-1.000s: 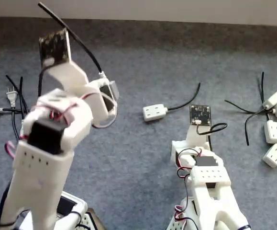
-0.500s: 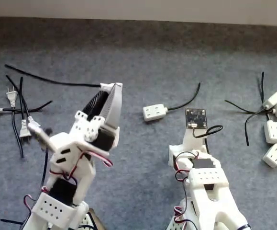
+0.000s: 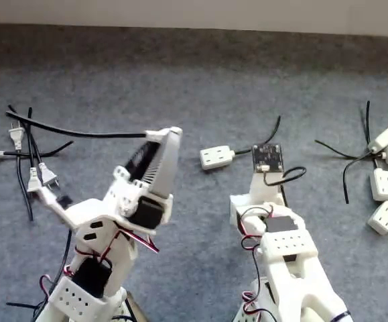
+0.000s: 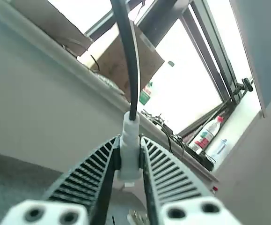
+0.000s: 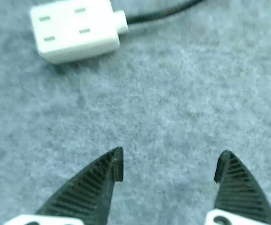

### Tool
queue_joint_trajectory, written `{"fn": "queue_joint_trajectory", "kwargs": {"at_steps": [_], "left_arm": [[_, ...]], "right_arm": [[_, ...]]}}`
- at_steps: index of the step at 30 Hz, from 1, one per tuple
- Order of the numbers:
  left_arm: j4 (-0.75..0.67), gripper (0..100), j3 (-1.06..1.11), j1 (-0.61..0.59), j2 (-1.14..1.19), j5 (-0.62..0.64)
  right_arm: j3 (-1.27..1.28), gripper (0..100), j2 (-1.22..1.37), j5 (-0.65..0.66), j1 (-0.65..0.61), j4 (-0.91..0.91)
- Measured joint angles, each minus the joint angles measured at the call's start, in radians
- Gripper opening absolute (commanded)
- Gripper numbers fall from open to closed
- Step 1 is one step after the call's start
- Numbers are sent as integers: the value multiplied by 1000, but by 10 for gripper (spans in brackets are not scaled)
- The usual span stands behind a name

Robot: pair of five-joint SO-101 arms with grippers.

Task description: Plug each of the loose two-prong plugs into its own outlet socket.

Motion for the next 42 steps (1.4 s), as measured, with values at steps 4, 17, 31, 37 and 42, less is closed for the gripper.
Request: {"fn": "queue_joint_trajectory", "kwargs": {"at_steps": [4,17,31,37,42], "left_arm": [[133,6,0,83,0,21],[276,7,0,64,0,138],[262,7,2,169,100,138],[158,7,2,169,219,138],[110,7,2,170,273,138]], "right_arm": [[-107,310,0,-55,-51,37],[-256,9,-20,-83,-72,244],[-78,7,-468,-84,-207,264],[8,7,-606,-84,-269,264],[9,7,-618,-84,-275,264]]}}
